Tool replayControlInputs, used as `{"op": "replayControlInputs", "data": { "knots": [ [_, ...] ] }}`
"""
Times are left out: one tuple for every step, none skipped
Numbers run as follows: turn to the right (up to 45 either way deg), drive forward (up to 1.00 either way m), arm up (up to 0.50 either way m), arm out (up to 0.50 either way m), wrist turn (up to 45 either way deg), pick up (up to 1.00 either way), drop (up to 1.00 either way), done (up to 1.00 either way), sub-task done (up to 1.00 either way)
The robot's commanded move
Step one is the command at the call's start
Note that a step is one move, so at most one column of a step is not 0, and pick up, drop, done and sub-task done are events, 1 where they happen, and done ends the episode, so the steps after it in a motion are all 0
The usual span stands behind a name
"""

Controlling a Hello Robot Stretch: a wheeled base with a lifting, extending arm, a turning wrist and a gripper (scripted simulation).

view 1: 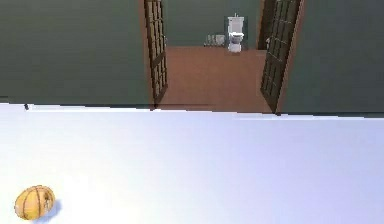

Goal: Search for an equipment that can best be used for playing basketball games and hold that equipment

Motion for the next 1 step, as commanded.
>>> {"op": "replayControlInputs", "data": {
  "knots": [
    [0.0,0.35,0.00,0.00,0.0,0.00,0.00,0.00,0.00]
  ]
}}
